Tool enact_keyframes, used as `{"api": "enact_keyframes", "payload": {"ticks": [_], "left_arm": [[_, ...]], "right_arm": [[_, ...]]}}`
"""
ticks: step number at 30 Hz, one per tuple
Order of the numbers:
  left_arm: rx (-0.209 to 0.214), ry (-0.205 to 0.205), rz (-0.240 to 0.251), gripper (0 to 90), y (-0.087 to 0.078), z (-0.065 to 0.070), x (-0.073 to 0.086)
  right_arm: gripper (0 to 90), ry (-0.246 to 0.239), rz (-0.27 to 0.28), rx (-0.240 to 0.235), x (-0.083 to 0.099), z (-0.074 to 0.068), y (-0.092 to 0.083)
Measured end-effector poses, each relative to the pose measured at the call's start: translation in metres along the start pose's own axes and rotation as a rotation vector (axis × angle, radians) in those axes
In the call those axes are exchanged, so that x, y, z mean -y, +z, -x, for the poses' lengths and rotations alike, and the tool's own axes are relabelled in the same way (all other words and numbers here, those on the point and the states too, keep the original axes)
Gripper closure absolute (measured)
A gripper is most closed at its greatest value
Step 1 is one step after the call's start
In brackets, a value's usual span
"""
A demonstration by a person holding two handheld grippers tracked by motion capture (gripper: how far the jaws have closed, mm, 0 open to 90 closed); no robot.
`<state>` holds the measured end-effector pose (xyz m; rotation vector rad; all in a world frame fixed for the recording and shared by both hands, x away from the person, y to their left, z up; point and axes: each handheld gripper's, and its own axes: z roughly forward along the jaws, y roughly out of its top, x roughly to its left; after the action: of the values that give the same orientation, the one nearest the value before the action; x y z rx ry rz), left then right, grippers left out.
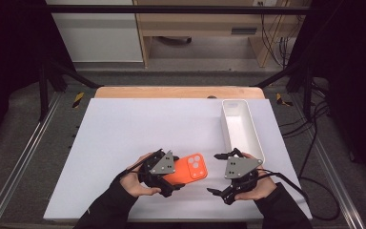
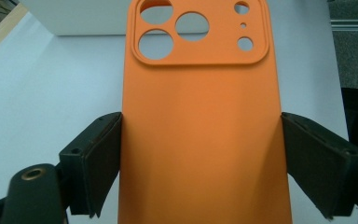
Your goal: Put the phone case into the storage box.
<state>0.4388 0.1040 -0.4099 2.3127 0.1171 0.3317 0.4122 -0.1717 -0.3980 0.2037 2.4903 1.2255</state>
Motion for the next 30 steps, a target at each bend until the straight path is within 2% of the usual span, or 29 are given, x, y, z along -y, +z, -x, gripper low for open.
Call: {"api": "enact_keyframes", "payload": {"ticks": [20,30], "left_arm": [[0.018,0.048,0.019,15.6,0.0013,0.0058,-0.0072],[0.028,0.064,0.020,15.6,0.0024,0.0075,-0.0092]], "right_arm": [[2.9,-0.075,-0.034,-0.006,-0.0073,-0.0014,0.0021],[2.9,-0.093,-0.043,-0.013,-0.0067,-0.0004,0.0047]]}}
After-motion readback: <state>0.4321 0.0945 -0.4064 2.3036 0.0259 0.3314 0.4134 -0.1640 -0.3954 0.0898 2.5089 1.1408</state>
